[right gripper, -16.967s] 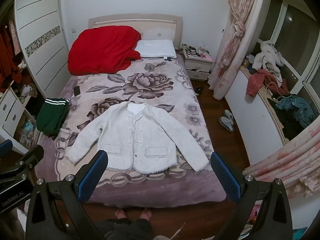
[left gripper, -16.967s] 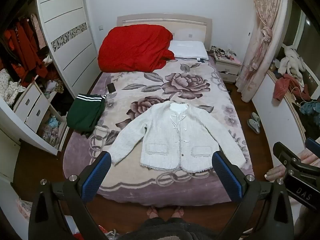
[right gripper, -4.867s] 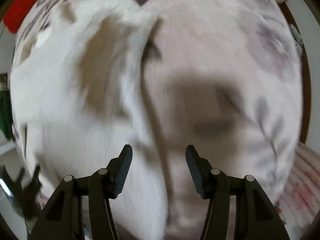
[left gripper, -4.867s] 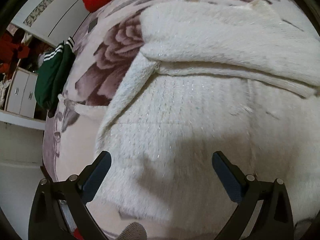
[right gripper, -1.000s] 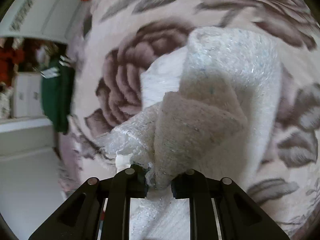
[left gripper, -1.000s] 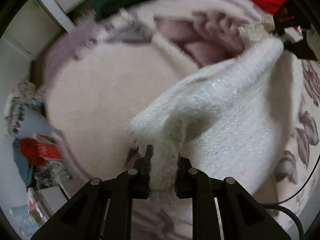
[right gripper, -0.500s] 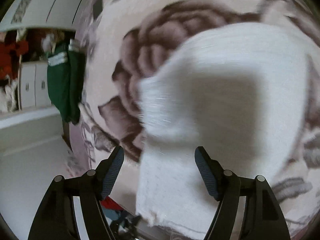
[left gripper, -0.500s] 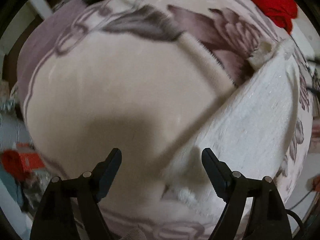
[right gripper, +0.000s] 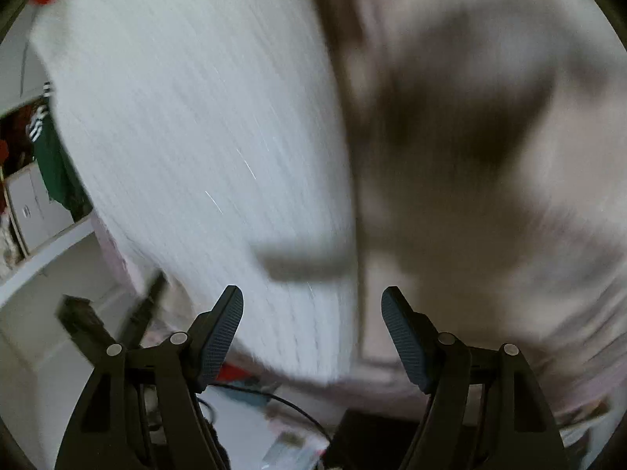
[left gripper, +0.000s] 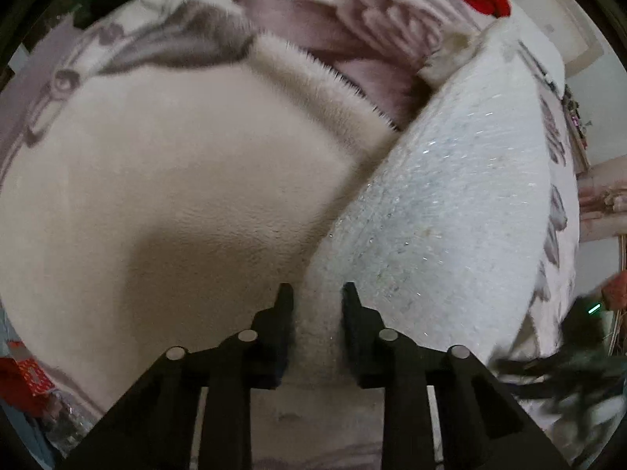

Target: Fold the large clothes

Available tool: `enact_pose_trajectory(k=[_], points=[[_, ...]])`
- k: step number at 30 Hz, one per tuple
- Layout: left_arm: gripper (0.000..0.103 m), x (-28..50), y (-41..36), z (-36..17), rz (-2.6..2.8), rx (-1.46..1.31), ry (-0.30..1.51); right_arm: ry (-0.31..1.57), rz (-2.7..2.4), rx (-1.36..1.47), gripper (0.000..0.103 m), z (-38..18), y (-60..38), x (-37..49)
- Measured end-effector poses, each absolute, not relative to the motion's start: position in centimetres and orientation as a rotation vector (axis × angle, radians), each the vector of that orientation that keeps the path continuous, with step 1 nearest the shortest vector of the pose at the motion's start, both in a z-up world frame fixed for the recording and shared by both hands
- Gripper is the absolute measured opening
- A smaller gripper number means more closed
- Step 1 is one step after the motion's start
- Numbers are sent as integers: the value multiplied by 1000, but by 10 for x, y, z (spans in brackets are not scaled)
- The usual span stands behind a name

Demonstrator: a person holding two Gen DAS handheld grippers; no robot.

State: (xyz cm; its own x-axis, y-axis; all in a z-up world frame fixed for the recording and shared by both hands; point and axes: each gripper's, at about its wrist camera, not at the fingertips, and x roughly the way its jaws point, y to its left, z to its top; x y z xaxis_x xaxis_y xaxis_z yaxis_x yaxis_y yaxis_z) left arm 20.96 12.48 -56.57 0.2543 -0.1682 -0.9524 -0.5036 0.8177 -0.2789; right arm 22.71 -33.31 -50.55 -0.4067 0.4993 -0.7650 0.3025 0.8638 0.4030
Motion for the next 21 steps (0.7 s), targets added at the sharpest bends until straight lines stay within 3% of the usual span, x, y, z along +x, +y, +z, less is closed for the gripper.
enact_pose_trajectory(k=[2, 5, 6, 9, 13, 16, 17, 18, 21], points=[[18, 203, 121, -556, 249, -613, 1315, 2031, 248, 670, 74, -523, -333, 197], [17, 191, 111, -548, 249, -632, 1349, 1944, 191, 681, 28, -518, -339, 174], [17, 185, 110, -547, 245, -643, 1359, 1924, 179, 681, 19, -513, -343, 170], [18, 173, 109, -564, 244, -674, 1415, 1890, 170, 599, 15, -495, -350, 164], [28, 178, 119, -588, 208, -741, 1441, 1942, 256, 503, 18, -503, -347, 171], [33, 175, 133, -581, 109, -826, 1369, 1945, 333, 513, 49, -499, -352, 179], [47, 175, 137, -582, 89, -849, 1347, 1917, 348, 541, 64, -494, -358, 182], [59, 176, 140, -586, 69, -872, 1329, 1900, 379, 573, 72, -493, -362, 185], [64, 186, 138, -617, 13, -961, 1324, 1900, 419, 614, 72, -509, -368, 184]])
